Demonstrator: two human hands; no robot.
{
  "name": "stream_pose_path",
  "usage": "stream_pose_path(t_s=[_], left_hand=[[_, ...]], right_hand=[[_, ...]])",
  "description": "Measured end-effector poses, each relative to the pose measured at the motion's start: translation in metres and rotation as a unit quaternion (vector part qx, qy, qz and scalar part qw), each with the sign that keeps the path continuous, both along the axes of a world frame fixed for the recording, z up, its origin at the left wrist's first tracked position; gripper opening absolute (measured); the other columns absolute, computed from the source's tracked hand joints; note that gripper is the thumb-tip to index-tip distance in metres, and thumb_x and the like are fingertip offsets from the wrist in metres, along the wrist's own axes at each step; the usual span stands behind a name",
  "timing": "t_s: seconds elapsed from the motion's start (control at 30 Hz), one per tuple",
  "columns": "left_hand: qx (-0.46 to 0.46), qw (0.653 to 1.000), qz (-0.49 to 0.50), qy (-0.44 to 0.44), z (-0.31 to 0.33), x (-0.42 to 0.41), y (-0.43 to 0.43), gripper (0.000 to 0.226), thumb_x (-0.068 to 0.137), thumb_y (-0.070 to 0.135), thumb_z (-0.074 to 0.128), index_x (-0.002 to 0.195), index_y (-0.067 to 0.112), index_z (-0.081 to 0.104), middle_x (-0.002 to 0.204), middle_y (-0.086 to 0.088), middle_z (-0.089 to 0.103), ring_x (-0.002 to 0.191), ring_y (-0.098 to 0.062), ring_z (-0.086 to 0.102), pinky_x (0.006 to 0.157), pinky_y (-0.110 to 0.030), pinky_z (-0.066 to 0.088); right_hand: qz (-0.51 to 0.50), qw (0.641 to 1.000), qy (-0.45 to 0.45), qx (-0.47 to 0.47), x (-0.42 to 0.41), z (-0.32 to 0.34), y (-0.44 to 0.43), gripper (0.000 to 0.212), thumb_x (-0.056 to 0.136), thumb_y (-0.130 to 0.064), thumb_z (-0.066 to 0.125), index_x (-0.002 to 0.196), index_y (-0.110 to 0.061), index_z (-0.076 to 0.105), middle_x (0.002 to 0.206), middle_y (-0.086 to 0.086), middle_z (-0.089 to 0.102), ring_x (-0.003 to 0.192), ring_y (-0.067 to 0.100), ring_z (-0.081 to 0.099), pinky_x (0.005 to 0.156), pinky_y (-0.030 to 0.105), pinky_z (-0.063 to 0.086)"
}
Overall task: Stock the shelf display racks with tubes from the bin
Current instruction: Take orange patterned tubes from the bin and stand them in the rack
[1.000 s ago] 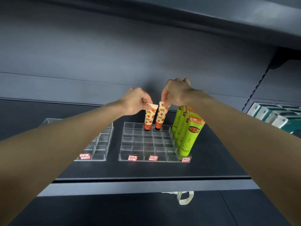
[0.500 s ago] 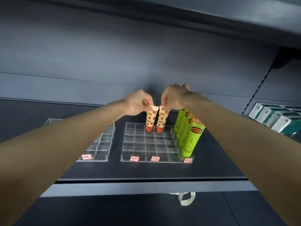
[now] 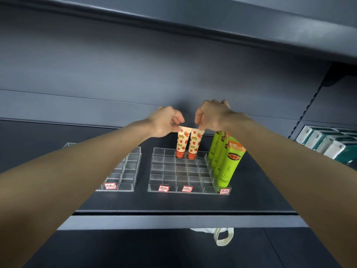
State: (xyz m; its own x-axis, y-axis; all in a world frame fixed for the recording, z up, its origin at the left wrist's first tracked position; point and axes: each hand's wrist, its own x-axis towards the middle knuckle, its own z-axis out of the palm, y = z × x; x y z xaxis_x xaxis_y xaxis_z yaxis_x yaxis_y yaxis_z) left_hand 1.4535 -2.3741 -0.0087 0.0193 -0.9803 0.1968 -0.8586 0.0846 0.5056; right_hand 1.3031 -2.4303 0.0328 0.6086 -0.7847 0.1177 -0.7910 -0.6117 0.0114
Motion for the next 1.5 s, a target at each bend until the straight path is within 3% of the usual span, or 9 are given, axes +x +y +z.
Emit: stream_pose_path(t_s=[0.4,0.53,0.67,0.83,0.93,1.07,1.27,1.37,1.5], left_hand=[[0.029,0.998,-0.003,-0.062,0.06,-0.01,0.087,0.029,0.083,0.02,0.067,0.112,0.013,0.063,0.093,0.0,0.061,0.087,-0.014,0.056,0.084,-0.019,0.042],[0.084,0.994,-0.003,-0.076,0.049,-0.016,0.14,0.031,0.084,0.021,0.067,0.113,0.013,0.062,0.101,-0.004,0.067,0.09,-0.018,0.062,0.091,-0.028,0.047],[0.16,0.984,-0.011,-0.077,0.011,-0.026,0.192,0.033,0.083,0.023,0.067,0.115,0.015,0.061,0.103,-0.003,0.069,0.094,-0.018,0.063,0.092,-0.031,0.048],[0.216,0.976,-0.018,-0.037,-0.055,-0.042,0.242,0.03,0.085,0.019,0.065,0.114,0.012,0.061,0.1,-0.004,0.069,0.09,-0.019,0.062,0.08,-0.027,0.048],[0.261,0.965,-0.018,-0.029,-0.103,-0.043,0.265,0.035,0.085,0.02,0.065,0.118,0.011,0.059,0.105,-0.006,0.069,0.095,-0.021,0.063,0.09,-0.033,0.048],[0.318,0.948,-0.018,-0.023,-0.171,-0.048,0.299,0.035,0.085,0.022,0.065,0.119,0.013,0.058,0.107,-0.004,0.068,0.098,-0.021,0.062,0.087,-0.031,0.047],[0.368,0.93,0.011,0.029,-0.258,-0.056,0.335,0.036,0.086,0.019,0.063,0.12,0.01,0.057,0.117,-0.008,0.063,0.104,-0.024,0.06,0.091,-0.034,0.047],[0.378,0.924,0.025,0.053,-0.285,-0.059,0.346,0.044,0.087,0.018,0.063,0.129,0.009,0.051,0.13,-0.01,0.055,0.116,-0.025,0.054,0.1,-0.036,0.043],[0.344,0.937,0.05,0.042,-0.313,-0.06,0.346,0.048,0.086,0.025,0.062,0.131,0.012,0.049,0.137,-0.01,0.049,0.123,-0.026,0.048,0.107,-0.041,0.037]], right_hand=[[0.004,0.999,-0.023,0.023,-0.016,0.042,0.077,0.019,0.083,-0.015,0.067,0.102,-0.021,0.067,0.112,0.001,0.066,0.117,0.02,0.048,0.1,0.036,0.028],[0.011,0.997,-0.043,0.058,-0.025,0.025,0.119,0.017,0.081,-0.016,0.069,0.097,-0.022,0.068,0.108,0.003,0.069,0.113,0.02,0.052,0.1,0.033,0.034],[0.017,0.992,-0.041,0.116,-0.036,-0.015,0.16,0.015,0.075,-0.017,0.073,0.081,-0.027,0.063,0.105,0.009,0.068,0.104,0.028,0.06,0.096,0.036,0.046],[0.044,0.985,0.0,0.166,-0.049,-0.091,0.211,0.023,0.077,-0.014,0.067,0.099,-0.017,0.07,0.106,0.005,0.069,0.103,0.025,0.061,0.085,0.027,0.045],[0.035,0.972,0.01,0.232,-0.058,-0.142,0.239,0.024,0.079,-0.013,0.067,0.103,-0.015,0.068,0.107,0.005,0.069,0.104,0.026,0.06,0.093,0.032,0.046],[0.029,0.951,0.024,0.307,-0.071,-0.212,0.268,0.024,0.082,-0.012,0.065,0.106,-0.012,0.068,0.108,0.004,0.069,0.106,0.024,0.06,0.086,0.029,0.046],[0.004,0.924,0.026,0.382,-0.082,-0.303,0.295,0.029,0.083,-0.019,0.067,0.111,-0.011,0.068,0.119,0.011,0.065,0.114,0.031,0.057,0.099,0.042,0.044],[-0.024,0.921,0.043,0.387,-0.085,-0.333,0.302,0.048,0.084,-0.023,0.067,0.13,-0.015,0.055,0.13,0.01,0.059,0.122,0.031,0.052,0.103,0.046,0.04],[-0.044,0.913,0.0,0.405,-0.086,-0.358,0.305,0.064,0.083,-0.029,0.07,0.139,-0.015,0.042,0.138,0.011,0.05,0.13,0.033,0.042,0.109,0.052,0.033]])
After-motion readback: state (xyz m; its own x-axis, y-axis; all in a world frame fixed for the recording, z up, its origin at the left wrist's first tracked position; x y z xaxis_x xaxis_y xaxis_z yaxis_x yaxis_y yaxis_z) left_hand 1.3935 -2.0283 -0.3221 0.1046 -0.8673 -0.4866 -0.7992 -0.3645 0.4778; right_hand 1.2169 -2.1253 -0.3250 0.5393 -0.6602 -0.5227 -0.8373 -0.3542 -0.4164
